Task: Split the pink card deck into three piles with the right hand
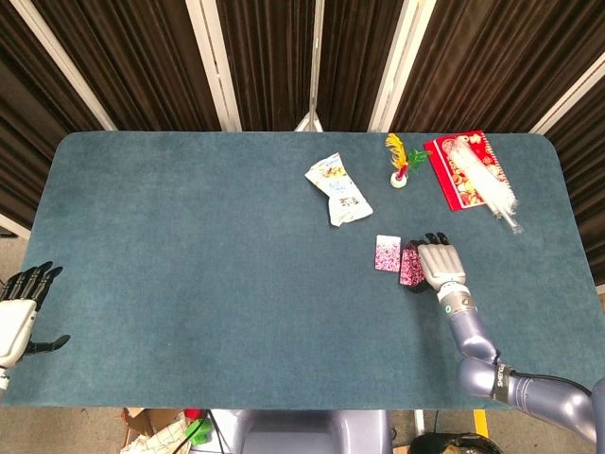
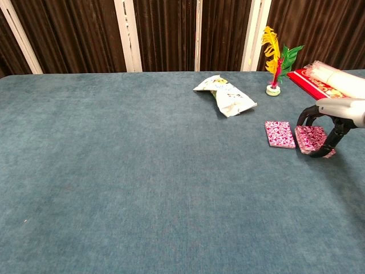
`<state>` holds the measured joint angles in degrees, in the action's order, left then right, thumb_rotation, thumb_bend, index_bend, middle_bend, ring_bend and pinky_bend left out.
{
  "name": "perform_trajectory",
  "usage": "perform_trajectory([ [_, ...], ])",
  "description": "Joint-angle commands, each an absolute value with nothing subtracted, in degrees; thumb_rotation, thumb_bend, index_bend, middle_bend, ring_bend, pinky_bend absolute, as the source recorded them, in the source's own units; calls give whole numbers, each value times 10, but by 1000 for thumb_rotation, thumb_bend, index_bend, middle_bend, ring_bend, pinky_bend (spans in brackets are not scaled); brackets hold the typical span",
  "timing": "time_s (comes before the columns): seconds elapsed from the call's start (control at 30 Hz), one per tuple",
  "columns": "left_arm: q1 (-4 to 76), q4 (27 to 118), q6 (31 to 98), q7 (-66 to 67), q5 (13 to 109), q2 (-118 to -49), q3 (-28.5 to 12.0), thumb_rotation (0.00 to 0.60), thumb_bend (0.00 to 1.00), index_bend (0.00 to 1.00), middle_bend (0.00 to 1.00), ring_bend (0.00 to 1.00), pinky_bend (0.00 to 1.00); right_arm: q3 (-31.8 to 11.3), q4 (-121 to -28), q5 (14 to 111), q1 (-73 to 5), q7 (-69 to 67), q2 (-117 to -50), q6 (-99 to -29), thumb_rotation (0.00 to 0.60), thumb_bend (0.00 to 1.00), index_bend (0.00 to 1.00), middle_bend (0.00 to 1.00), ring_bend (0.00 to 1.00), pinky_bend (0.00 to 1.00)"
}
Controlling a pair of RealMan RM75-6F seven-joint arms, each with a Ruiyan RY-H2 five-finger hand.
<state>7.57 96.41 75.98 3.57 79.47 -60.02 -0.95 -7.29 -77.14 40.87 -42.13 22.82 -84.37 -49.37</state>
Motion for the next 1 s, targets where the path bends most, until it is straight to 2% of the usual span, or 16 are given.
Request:
perform_trajectory([
  [0.03,76,964,759,35,795,-599,-9,600,22,0,0,0,0,-72,-764,404,-423,232,-849,-490,600,310,312,318,84,0],
  [0.17,76,964,757,35,794,-599,-9,600,21,0,0,0,0,-70,-757,397,-424,238,-852,-483,600,309,210,265,46,0],
  [0.37,77,965,757,37,794,-598,-8,600,22,0,0,0,0,-67,-757,389,-426,249,-848,-480,600,309,140,206,19,0],
  [0.7,76,966,757,39,792,-599,-8,600,22,0,0,0,0,-62,-765,370,-428,263,-840,-469,600,309,83,159,0,0],
  [1.0,76,966,757,38,792,-598,-8,600,21,0,0,0,0,-61,-765,352,-433,272,-840,-467,600,309,85,158,0,0],
])
